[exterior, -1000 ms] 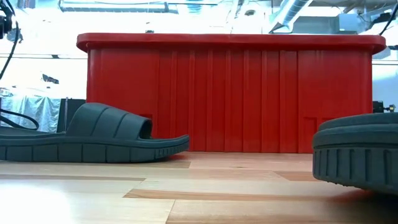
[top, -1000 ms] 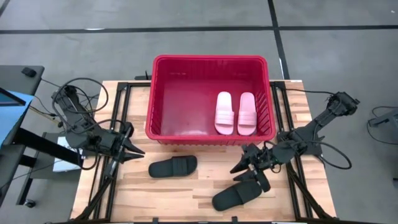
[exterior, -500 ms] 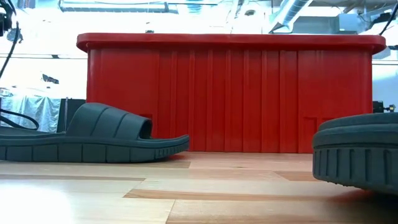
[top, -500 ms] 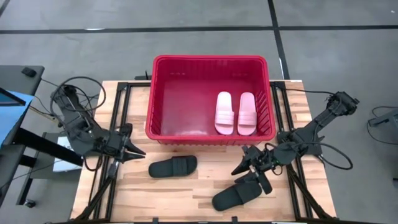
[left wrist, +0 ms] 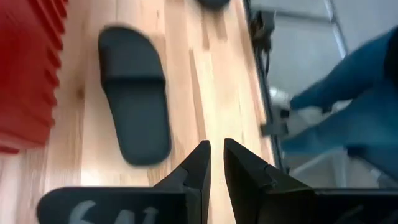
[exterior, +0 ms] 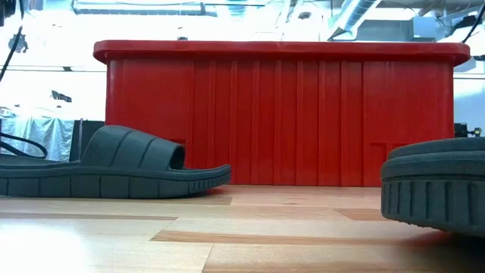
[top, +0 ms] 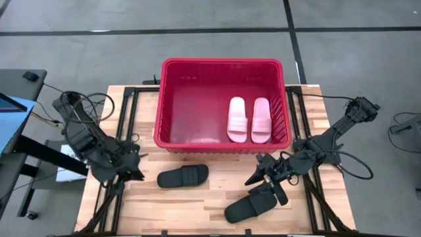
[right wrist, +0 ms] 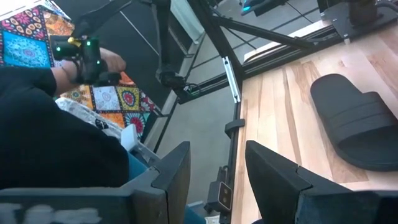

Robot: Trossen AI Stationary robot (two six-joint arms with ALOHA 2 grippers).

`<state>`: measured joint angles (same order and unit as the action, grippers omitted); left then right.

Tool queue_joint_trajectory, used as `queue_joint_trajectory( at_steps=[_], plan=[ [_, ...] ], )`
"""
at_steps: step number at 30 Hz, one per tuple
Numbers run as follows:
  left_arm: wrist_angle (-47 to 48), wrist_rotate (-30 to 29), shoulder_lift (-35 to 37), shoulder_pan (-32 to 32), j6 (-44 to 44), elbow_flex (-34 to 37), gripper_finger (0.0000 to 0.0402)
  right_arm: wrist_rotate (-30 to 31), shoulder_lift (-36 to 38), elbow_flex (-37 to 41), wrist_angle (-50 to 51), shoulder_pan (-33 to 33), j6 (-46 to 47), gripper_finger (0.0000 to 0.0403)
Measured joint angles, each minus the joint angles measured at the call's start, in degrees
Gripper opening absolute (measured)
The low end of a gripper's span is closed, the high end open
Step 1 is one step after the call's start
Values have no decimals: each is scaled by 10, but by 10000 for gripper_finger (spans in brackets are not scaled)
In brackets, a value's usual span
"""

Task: Pick and place slides into bin
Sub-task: Put the left black slide into the bin

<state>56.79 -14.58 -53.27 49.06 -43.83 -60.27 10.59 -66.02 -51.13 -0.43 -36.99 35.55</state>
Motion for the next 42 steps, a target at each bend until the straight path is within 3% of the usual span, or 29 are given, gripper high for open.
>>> queue_joint_trajectory(
  at_steps=[8,17,26,33,37,42],
  plan=[
    [-3,29,-56,0,39,0,34,0,0,0,0,0,0,145],
    [-31,-10,-76,0,20,0,38,0,0,0,0,0,0,145],
    [-36,12,-114,1,36,0,98,0,0,0,0,0,0,145],
    [-40,-29,-165,1,37,0,155,0,0,0,0,0,0,145],
    [-41,-52,-204,1,4,0,168,0,0,0,0,0,0,145],
    [-43,-34,-250,1,-65,0,169,0,0,0,0,0,0,145]
  ],
)
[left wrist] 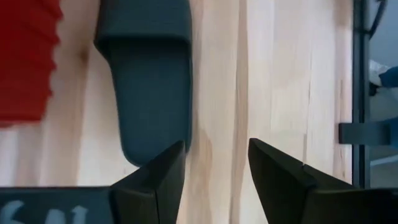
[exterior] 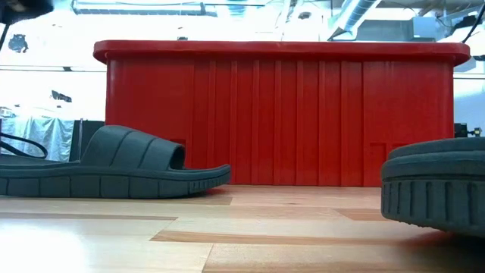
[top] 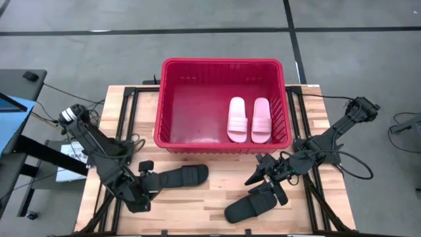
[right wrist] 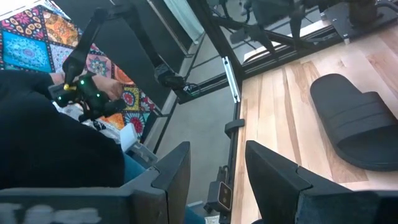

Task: Pick and place slides into bin
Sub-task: Put the left black slide into the bin

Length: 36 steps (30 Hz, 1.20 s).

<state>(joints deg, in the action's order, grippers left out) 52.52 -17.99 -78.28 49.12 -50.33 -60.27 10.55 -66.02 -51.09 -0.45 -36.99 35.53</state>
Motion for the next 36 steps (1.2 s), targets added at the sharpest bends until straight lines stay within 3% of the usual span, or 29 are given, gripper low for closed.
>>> queue_joint_trajectory(
  at_steps=[4,9,22,29,36],
  plan=[
    [0,27,-24,0,-17,0,169,0,0,0,0,0,0,145],
    [4,42,-43,0,28,0,169,0,0,0,0,0,0,145],
    [1,-3,-44,-4,82,6,169,0,0,0,0,0,0,145],
    [-40,-102,-44,-24,-54,6,169,0,0,0,0,0,0,145],
    [-119,-177,-44,-44,-274,6,169,0,0,0,0,0,0,145]
  ],
)
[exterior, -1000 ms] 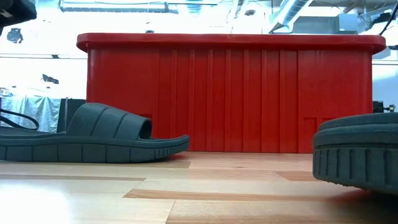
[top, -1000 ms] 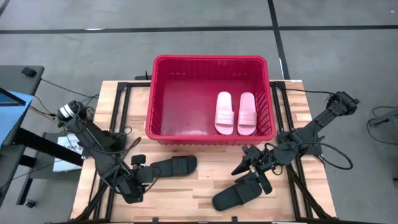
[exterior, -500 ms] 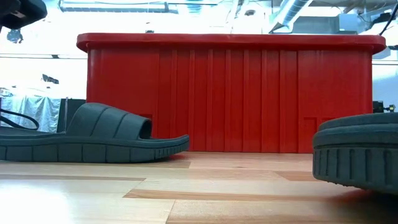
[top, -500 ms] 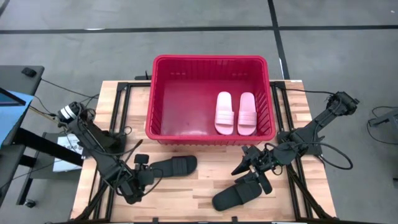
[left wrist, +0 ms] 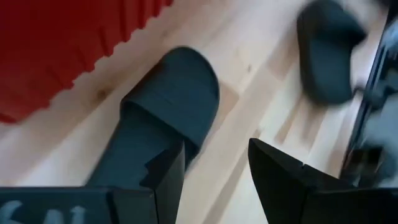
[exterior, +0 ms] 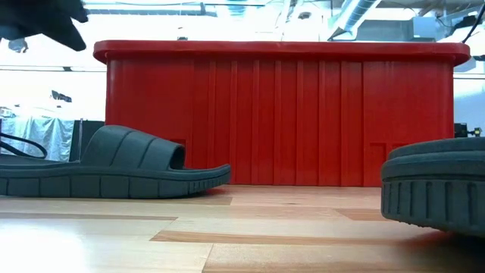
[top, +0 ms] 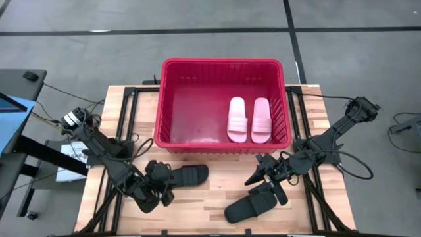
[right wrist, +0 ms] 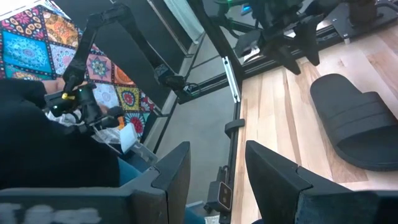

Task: Pick and place slides into bin
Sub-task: Put the left black slide into the bin

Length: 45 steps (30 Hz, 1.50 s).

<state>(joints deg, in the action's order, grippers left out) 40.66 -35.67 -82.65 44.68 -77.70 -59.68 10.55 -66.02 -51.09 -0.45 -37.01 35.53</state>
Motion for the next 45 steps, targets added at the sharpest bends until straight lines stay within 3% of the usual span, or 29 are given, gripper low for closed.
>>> queue_joint_trajectory(
  at_steps=[5,9,16,25,33,38,45],
  plan=[
    [-3,-43,0,-2,-134,0,169,0,0,0,0,0,0,145],
    [-18,-63,0,-2,-192,0,169,0,0,0,0,0,0,145],
    [-58,-69,-30,-8,-221,0,169,0,0,0,0,0,0,145],
    [-145,-18,-97,-13,-226,0,169,0,0,0,0,0,0,145],
    [-145,1,-99,-13,-226,0,169,0,0,0,0,0,0,145],
    [-114,84,-98,-13,-138,0,169,0,0,0,0,0,0,145],
    [-19,276,-89,-12,-9,0,169,0,0,0,0,0,0,145]
  ],
)
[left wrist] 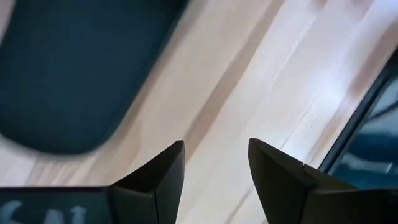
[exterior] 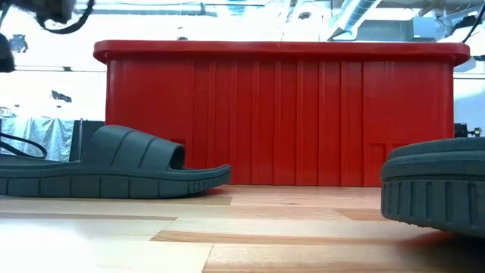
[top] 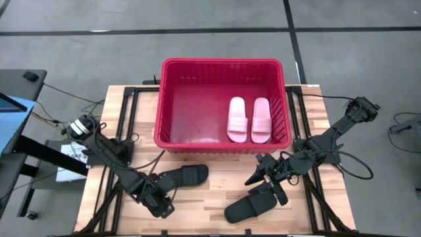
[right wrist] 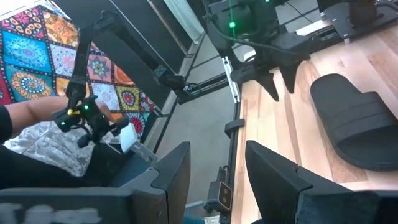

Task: Pick and place slides into bin
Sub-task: Put the left black slide into the bin

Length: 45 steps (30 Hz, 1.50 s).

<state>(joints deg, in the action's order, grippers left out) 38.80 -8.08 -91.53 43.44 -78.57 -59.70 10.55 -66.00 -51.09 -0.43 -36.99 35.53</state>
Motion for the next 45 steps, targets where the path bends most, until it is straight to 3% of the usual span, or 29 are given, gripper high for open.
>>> queue_joint_trajectory(
  at_steps=[3,8,13,25,36,45],
  plan=[
    [43,22,0,1,-40,0,169,0,0,0,0,0,0,145],
    [108,-14,0,9,-174,0,169,0,0,0,0,0,0,145],
    [116,-46,0,21,-247,0,169,0,0,0,0,0,0,145],
    [233,-47,0,15,-302,0,169,0,0,0,0,0,0,145],
    [208,-30,-4,-37,-295,0,169,0,0,0,0,0,0,145],
    [219,-16,-4,-41,-294,5,169,0,0,0,0,0,0,145]
  ],
)
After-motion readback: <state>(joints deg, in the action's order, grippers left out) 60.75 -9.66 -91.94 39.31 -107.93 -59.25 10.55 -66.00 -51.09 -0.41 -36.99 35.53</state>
